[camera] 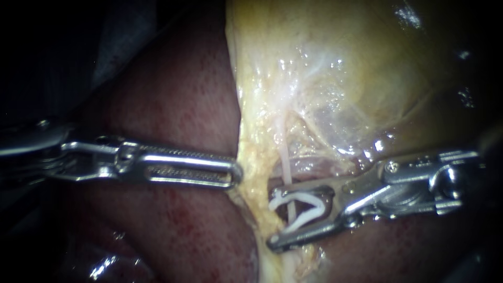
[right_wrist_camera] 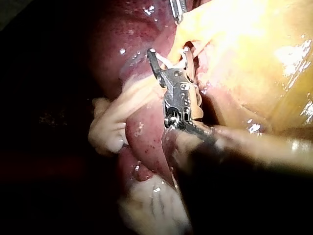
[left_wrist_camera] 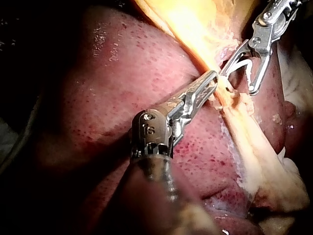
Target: Clipping first clip left tube
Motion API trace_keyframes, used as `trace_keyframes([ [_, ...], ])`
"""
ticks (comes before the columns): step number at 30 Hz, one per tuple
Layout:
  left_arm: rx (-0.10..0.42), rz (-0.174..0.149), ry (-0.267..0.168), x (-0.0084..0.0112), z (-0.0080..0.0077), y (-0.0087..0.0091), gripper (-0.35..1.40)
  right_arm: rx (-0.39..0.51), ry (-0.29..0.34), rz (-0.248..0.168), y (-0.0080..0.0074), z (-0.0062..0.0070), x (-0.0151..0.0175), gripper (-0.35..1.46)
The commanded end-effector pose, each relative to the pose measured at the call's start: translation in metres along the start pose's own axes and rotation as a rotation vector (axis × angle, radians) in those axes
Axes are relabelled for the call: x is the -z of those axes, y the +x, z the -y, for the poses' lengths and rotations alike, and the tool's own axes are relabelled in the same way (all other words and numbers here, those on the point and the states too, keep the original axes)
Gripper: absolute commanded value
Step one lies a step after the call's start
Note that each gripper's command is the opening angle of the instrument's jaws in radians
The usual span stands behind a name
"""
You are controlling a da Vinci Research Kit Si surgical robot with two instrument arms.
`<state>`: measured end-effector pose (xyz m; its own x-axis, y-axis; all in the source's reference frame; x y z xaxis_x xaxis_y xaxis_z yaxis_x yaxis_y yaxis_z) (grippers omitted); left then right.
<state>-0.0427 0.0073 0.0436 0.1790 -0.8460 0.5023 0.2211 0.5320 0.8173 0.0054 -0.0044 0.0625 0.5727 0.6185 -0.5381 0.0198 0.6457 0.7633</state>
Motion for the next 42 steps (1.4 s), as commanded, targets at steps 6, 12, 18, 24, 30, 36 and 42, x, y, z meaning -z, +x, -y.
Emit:
trace_keyframes([
  [6,0.000,0.001,-0.001,0.0000,0.0002,0.0000,-0.35,0.004,0.000,0.000,-0.0007,-0.0009,-0.0004,0.58],
  [12,0.001,0.004,-0.001,-0.0002,0.0004,-0.0001,-0.35,0.006,0.002,0.003,-0.0009,-0.0013,-0.0011,0.58],
  [18,0.002,0.006,-0.004,-0.0004,0.0004,-0.0003,-0.35,0.009,0.011,0.011,-0.0008,-0.0012,-0.0024,0.58],
  [24,0.002,0.007,-0.005,-0.0006,0.0003,-0.0004,-0.35,0.014,0.024,0.022,-0.0009,-0.0007,-0.0035,0.58],
  [30,0.003,0.007,-0.007,-0.0009,0.0002,-0.0005,-0.35,0.013,0.023,0.024,-0.0009,-0.0003,-0.0045,0.58],
  [36,0.003,0.008,-0.008,-0.0011,-0.0001,-0.0006,-0.35,0.002,0.033,0.031,-0.0007,-0.0001,-0.0051,0.58],
  [42,0.003,0.008,-0.009,-0.0012,-0.0004,-0.0006,-0.35,-0.011,0.051,0.043,-0.0011,0.0001,-0.0054,0.55],
])
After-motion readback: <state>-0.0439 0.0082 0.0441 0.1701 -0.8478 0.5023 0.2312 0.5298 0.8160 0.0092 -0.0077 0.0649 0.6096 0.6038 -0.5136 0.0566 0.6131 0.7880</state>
